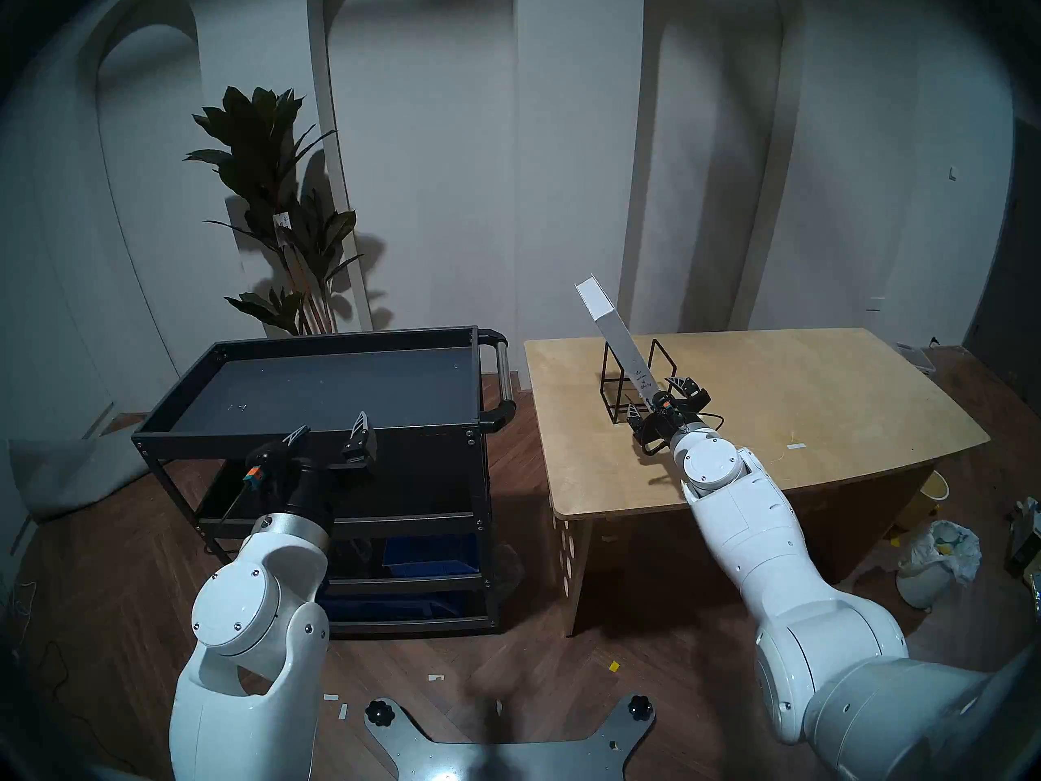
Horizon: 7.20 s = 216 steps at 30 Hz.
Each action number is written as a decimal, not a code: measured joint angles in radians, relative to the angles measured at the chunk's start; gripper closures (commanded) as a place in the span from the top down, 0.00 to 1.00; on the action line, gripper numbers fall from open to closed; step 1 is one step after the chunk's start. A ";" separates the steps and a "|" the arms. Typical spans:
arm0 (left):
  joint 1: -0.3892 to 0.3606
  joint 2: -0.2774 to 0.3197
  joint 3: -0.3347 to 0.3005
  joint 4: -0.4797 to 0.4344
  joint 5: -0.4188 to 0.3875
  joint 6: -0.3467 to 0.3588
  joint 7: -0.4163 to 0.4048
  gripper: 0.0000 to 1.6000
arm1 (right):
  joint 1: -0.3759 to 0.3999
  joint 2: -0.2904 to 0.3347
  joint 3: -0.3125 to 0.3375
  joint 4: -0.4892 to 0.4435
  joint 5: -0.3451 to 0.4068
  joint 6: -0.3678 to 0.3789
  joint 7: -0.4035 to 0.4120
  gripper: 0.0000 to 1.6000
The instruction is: Transfer books between table and cart
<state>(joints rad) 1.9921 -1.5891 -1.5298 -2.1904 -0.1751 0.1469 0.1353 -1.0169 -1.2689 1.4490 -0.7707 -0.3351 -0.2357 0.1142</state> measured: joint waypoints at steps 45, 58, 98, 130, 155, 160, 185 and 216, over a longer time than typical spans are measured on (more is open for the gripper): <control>0.011 0.002 0.030 -0.006 0.026 -0.003 0.068 1.00 | 0.301 -0.042 -0.101 0.520 -0.135 -0.262 -0.115 0.00; 0.011 0.007 0.037 -0.005 0.026 -0.004 0.071 1.00 | 0.327 -0.049 -0.082 0.580 -0.128 -0.317 -0.130 0.00; 0.006 0.021 0.010 -0.030 -0.047 -0.003 0.039 1.00 | 0.315 -0.053 -0.004 0.374 -0.064 -0.510 -0.194 0.00; -0.118 0.067 -0.049 -0.115 -0.037 -0.004 0.010 1.00 | 0.279 -0.363 -0.044 0.282 0.084 -0.420 -0.143 0.00; -0.299 0.128 -0.003 -0.074 0.008 0.118 -0.044 1.00 | 0.264 -0.603 0.014 0.267 0.219 -0.227 -0.207 0.00; -0.348 0.146 0.002 -0.032 0.019 0.169 -0.057 1.00 | 0.259 -0.646 0.017 0.267 0.238 -0.191 -0.224 0.00; -0.578 0.236 0.071 0.069 0.079 0.387 -0.157 1.00 | 0.243 -0.720 -0.057 0.272 0.298 -0.027 -0.322 0.00; -0.832 0.257 0.157 0.274 0.143 0.596 -0.260 1.00 | 0.247 -0.723 -0.265 0.232 0.328 0.134 -0.488 0.00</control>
<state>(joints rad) 1.1604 -1.3317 -1.3724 -1.9165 -0.0320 0.7429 -0.1247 -0.7702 -1.9915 1.1845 -0.5383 -0.0072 -0.1018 -0.3737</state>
